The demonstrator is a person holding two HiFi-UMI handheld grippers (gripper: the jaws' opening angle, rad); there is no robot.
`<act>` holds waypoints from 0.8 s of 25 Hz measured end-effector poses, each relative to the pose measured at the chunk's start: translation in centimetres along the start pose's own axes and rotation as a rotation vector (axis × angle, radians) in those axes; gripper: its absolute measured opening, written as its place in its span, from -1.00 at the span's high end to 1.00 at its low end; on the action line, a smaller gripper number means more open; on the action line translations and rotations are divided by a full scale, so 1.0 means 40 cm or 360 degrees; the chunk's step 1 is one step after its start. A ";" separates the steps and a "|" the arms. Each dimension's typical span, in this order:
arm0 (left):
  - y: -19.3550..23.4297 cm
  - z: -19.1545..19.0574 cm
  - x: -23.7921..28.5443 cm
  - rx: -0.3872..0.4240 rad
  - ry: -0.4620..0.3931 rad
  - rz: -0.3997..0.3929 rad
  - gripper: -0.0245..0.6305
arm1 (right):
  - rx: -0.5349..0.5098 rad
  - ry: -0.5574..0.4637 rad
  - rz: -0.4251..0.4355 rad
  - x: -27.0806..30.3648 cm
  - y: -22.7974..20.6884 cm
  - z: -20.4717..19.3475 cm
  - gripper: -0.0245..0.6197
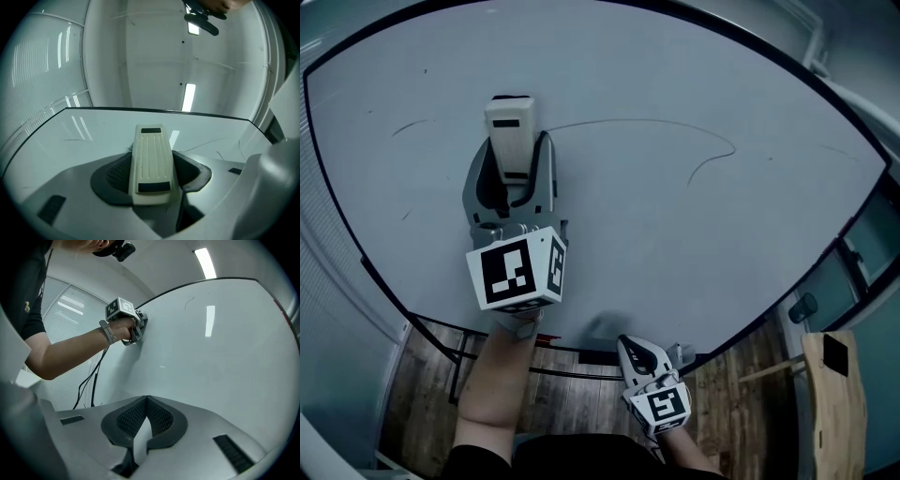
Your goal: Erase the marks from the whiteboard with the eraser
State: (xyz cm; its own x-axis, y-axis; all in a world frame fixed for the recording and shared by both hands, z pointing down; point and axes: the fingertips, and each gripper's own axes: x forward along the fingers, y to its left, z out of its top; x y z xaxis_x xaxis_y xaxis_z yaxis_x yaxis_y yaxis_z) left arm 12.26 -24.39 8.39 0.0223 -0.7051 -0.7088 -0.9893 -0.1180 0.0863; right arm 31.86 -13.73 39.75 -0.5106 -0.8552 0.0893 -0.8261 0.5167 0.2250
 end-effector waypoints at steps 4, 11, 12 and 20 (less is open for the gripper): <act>-0.103 0.026 0.029 0.0085 -0.0007 -0.0045 0.14 | 0.0027 -0.0005 -0.0100 -0.062 -0.077 -0.014 0.84; -0.374 0.084 0.066 0.0295 -0.0031 -0.0323 0.14 | 0.0075 -0.0014 -0.0255 -0.158 -0.173 -0.035 0.84; -0.427 0.082 0.064 0.0382 -0.0019 -0.0386 0.14 | 0.0083 -0.0013 -0.0277 -0.173 -0.182 -0.040 0.84; -0.764 0.007 0.010 0.0556 0.0064 -0.0702 0.14 | 0.0133 0.0009 -0.0473 -0.302 -0.268 -0.083 0.84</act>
State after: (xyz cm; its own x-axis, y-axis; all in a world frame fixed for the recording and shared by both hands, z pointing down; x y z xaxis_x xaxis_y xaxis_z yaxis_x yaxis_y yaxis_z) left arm 42.46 -20.86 5.30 0.4434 -0.6683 -0.5973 -0.8738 -0.1739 -0.4540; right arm 47.69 -9.08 39.47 -0.2423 -0.9695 0.0368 -0.9560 0.2450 0.1615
